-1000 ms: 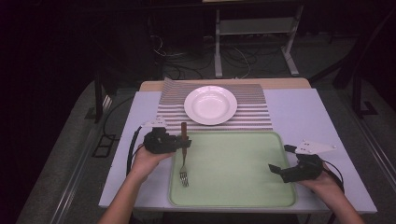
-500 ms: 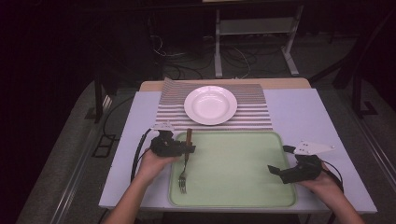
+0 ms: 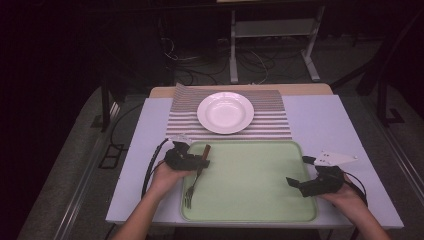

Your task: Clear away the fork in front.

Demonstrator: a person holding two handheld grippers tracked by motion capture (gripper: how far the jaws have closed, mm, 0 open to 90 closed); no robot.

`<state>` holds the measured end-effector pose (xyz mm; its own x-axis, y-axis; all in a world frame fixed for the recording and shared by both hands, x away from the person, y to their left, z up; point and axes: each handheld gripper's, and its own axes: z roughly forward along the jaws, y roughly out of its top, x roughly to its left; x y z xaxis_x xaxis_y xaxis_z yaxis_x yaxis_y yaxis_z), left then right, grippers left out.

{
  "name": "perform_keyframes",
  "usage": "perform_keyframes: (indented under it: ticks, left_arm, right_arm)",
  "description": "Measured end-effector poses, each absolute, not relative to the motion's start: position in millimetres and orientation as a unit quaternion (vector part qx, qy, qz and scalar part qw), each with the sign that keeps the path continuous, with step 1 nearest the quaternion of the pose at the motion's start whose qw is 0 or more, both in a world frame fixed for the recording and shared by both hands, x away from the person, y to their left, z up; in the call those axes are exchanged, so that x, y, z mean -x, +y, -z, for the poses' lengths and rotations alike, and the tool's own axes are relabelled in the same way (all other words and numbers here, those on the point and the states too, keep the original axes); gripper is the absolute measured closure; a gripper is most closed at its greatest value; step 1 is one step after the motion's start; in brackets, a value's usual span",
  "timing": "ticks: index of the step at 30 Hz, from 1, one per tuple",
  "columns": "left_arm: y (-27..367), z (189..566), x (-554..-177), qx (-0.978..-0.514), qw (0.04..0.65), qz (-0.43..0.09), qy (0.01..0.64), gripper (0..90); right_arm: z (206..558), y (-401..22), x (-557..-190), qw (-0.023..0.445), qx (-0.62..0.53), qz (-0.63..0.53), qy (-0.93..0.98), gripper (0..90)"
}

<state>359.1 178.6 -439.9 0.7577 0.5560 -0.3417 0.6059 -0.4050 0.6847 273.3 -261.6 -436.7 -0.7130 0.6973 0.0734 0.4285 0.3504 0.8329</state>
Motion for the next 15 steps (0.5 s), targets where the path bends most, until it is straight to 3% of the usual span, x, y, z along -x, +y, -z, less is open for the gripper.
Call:
perform_keyframes:
  ticks: [9, 15]
  left_arm:
    - [180, 437, -358, -0.835, 0.426, 0.018, 0.348, 64.6]
    - [170, 433, -352, -0.845, 0.426, 0.013, 0.324, 82.2]
  right_arm:
    - [437, -262, -273, 0.149, -0.347, -0.452, 0.808, 3.0]
    - [436, -262, -273, 0.151, -0.346, -0.453, 0.808, 3.0]
